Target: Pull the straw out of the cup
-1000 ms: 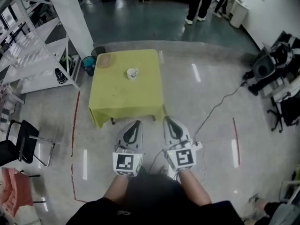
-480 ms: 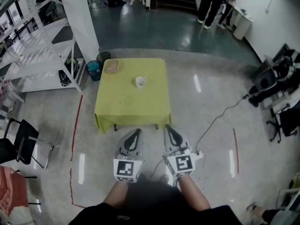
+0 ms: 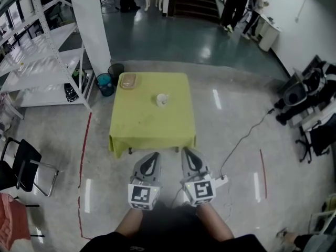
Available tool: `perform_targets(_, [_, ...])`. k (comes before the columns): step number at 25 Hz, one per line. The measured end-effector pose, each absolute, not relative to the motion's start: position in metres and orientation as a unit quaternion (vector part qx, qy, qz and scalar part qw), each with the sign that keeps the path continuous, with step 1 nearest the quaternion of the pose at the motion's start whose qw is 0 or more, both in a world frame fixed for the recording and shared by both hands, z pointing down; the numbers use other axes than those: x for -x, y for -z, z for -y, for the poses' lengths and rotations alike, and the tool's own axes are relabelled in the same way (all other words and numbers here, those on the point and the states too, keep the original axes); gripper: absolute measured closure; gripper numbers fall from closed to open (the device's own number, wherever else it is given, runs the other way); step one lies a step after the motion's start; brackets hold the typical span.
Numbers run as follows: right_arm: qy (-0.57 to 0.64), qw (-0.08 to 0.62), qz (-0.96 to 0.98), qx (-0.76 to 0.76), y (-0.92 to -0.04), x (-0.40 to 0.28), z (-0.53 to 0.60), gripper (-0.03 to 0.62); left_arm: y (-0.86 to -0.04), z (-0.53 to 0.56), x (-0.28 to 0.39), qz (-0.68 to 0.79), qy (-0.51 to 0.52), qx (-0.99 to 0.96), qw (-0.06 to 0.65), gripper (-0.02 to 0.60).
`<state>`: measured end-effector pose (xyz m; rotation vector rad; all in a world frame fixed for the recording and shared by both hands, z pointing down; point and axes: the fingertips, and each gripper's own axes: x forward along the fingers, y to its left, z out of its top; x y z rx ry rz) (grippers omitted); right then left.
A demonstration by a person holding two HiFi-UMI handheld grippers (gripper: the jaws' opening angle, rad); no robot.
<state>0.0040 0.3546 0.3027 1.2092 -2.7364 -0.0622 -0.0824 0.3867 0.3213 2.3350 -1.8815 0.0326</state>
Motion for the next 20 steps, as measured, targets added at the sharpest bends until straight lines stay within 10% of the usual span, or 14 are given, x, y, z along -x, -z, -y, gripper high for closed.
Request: perform_targets(20, [0.000,0.079,0.911,-0.405,-0.319,0.007,-0.303,0.579,-0.342,-0.342,0.115,0.644,-0.026,-0.761,0.076,0.534])
